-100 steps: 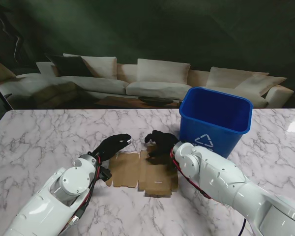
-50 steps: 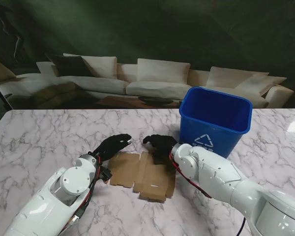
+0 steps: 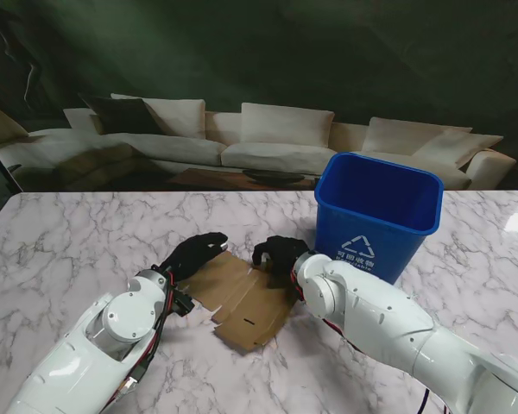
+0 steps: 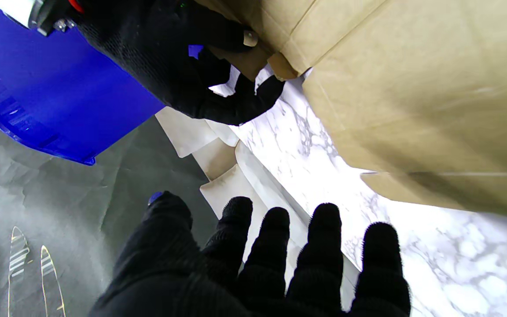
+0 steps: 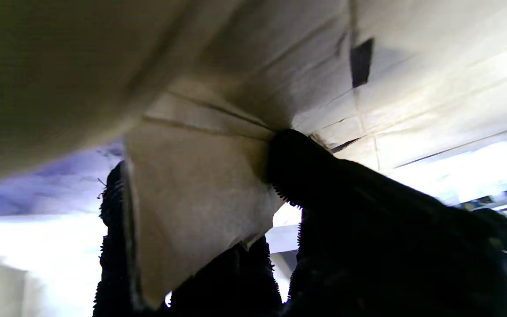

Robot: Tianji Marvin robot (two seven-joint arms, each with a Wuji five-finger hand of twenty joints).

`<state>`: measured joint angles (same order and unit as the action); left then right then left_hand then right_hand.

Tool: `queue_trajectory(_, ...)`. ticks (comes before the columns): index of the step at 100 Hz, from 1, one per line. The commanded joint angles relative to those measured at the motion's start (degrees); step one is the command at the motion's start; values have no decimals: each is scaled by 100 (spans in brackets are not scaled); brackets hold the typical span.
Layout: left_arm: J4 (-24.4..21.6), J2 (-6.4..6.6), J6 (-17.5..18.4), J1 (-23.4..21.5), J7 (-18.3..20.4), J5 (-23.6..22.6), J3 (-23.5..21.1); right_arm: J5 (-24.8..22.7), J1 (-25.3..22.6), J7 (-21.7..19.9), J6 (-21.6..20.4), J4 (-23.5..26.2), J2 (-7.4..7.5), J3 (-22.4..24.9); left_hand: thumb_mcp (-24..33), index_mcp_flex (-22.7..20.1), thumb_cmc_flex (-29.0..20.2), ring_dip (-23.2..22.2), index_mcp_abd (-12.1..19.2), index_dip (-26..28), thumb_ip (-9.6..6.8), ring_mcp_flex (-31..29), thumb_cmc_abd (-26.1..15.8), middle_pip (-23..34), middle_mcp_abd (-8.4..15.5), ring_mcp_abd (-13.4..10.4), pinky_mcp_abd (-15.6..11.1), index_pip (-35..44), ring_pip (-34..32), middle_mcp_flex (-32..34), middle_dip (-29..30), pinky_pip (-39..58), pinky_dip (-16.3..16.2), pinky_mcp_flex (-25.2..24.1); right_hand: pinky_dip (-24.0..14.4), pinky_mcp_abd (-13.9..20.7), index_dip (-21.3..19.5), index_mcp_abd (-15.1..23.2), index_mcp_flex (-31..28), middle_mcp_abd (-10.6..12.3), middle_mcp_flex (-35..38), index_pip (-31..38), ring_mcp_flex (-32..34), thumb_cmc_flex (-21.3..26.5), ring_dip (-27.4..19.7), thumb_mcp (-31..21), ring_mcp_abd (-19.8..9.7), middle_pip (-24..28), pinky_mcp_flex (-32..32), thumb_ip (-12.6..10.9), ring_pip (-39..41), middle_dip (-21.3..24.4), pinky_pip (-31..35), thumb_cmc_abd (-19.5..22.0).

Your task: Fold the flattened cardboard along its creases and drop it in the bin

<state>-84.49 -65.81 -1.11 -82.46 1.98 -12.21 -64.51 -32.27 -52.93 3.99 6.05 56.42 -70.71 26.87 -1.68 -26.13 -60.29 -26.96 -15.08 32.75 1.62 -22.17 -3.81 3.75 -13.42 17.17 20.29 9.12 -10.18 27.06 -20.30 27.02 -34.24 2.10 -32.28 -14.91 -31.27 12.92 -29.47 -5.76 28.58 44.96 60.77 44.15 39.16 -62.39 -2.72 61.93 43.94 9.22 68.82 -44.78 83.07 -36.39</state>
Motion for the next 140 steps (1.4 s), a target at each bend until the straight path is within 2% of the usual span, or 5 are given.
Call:
queue_trajectory(1,-26,-9,30,-16,47,-16,-18,-79,-123,-20,113,132,12,20,-23,-94,23,-78,118,-31,-88,164,-266,70,-16,-68,-55,-5,-31,54,-78,-137,-120,-23,-72,-207,-176,282,-125,-4,125,141,503,528,95,-542,-106,-55,217,-60,246,32,292,-54)
queue_trajectory(37,-56,-8,74,-56,0,-66,-93,-279,-774,247,1610,815,-4,278,-31,-94,35,-78,118,-35,-85,161,-272,72,-18,-72,-46,-2,-31,61,-79,-138,-121,-18,380,-136,-488,-573,116,-187,-42,64,364,570,-186,84,-118,46,171,55,-6,64,215,631)
queue_trajectory(50,-56,-7,66,-54,3,-70,-87,-243,-1003,377,1747,964,-12,421,-28,-93,28,-77,124,-32,-85,163,-268,70,-16,-67,-46,2,-30,55,-78,-139,-121,-17,608,-277,223,-1252,691,-342,-294,280,-328,428,-230,1123,227,57,-334,47,-376,179,-51,1307)
queue_trajectory(83,-33,-2,97,-36,20,-80,-75,-174,-1389,510,1545,1386,51,782,-30,-90,38,-78,122,-43,-86,161,-274,71,-15,-71,-48,-4,-31,58,-79,-141,-121,-19,529,-443,391,-1717,1307,-609,-1631,-1247,-3255,-1429,-1661,3522,1288,-2084,-3112,-624,-3772,2445,-1408,2511)
queue_trajectory(140,-11,-13,57,-36,-35,-110,-80,-1398,-2461,-134,-125,2876,753,1763,-22,-126,20,-72,112,-15,-87,184,-263,70,-15,-83,-63,31,-20,55,-77,-152,-118,-30,2827,372,1111,-2221,1587,-470,-1905,-2842,-5168,-1310,-3830,4899,678,-4843,-5055,-746,-7062,3597,-4228,3175)
